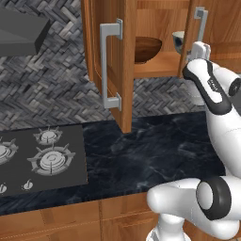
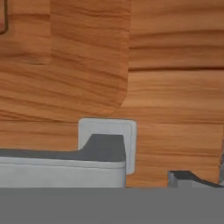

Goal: Open the cabinet. Pick the bowls from the counter and place them in the cabinet. Then close the cabinet.

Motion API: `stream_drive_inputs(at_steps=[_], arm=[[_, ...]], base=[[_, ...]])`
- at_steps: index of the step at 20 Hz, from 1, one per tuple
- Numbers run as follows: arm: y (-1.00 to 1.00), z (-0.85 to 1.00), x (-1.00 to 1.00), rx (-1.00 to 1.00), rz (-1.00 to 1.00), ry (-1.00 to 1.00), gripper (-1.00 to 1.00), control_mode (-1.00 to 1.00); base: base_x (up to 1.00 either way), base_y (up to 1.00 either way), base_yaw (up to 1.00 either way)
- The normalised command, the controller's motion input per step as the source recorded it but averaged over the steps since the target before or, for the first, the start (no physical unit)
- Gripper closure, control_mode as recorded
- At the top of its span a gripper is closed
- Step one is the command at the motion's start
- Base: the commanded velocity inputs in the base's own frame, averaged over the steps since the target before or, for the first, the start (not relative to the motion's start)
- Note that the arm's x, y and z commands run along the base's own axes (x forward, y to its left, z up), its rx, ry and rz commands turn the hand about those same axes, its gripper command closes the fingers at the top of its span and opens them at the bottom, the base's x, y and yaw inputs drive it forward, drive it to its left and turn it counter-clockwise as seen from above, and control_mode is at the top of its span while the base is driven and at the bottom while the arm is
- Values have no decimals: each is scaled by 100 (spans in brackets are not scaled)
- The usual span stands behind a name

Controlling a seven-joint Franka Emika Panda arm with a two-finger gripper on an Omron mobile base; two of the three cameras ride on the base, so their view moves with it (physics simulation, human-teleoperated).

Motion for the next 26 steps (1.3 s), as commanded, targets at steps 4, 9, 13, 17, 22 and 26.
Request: stream_drive_inputs(at_steps=[4, 9, 13, 17, 22, 26], arm=[[0, 17, 33, 0, 0, 0, -100, -100], [0, 15, 42, 0, 0, 0, -100, -100], [0, 8, 37, 0, 0, 0, -100, -100], [0, 0, 1, -2, 0, 0, -100, -100], [3, 3, -2, -8, 0, 0, -100, -100], [16, 0, -1, -10, 0, 0, -100, -100]], base=[[0, 0, 0], [0, 0, 0], [0, 0, 0], [0, 0, 0], [0, 0, 0], [0, 0, 0]])
